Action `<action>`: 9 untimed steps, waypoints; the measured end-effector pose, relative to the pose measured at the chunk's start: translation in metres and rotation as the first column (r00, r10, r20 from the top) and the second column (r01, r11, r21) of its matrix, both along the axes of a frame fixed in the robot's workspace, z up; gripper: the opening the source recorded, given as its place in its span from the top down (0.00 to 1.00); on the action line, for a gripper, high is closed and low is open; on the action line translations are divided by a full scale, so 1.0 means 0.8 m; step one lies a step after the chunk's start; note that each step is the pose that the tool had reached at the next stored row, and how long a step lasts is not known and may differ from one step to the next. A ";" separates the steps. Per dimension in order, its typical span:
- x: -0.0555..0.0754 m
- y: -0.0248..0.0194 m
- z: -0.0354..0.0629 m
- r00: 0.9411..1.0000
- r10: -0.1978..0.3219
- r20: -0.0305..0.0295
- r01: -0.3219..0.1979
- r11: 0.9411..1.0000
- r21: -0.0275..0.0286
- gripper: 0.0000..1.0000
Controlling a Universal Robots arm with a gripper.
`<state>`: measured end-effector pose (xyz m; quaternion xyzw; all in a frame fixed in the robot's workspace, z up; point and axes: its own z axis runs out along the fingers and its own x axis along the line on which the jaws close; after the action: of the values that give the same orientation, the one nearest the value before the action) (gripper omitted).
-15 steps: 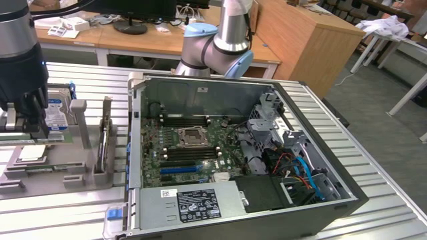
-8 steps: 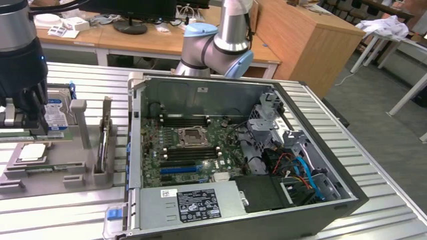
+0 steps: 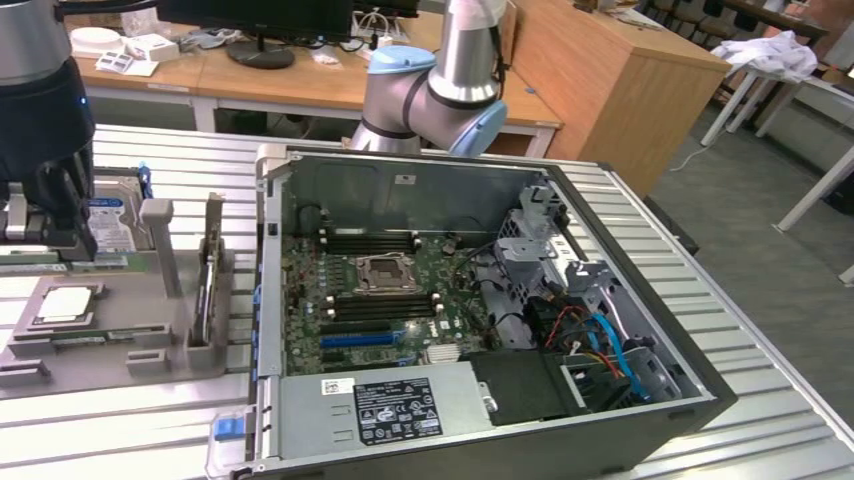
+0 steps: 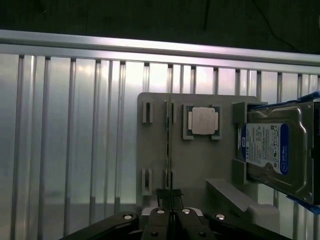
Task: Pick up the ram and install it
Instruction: 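Pick up the ram and move it above insertion slot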
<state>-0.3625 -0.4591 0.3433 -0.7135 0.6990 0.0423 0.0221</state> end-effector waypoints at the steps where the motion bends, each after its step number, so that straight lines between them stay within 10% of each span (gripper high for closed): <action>1: 0.000 0.0000 0.002 1.000 0.000 0.000 0.000 1.000 0.000 0.89; 9: 0.003 0.0000 0.015 1.000 0.000 0.000 0.000 1.000 0.002 0.89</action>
<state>-0.3603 -0.4591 0.3553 -0.7135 0.6990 0.0431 0.0229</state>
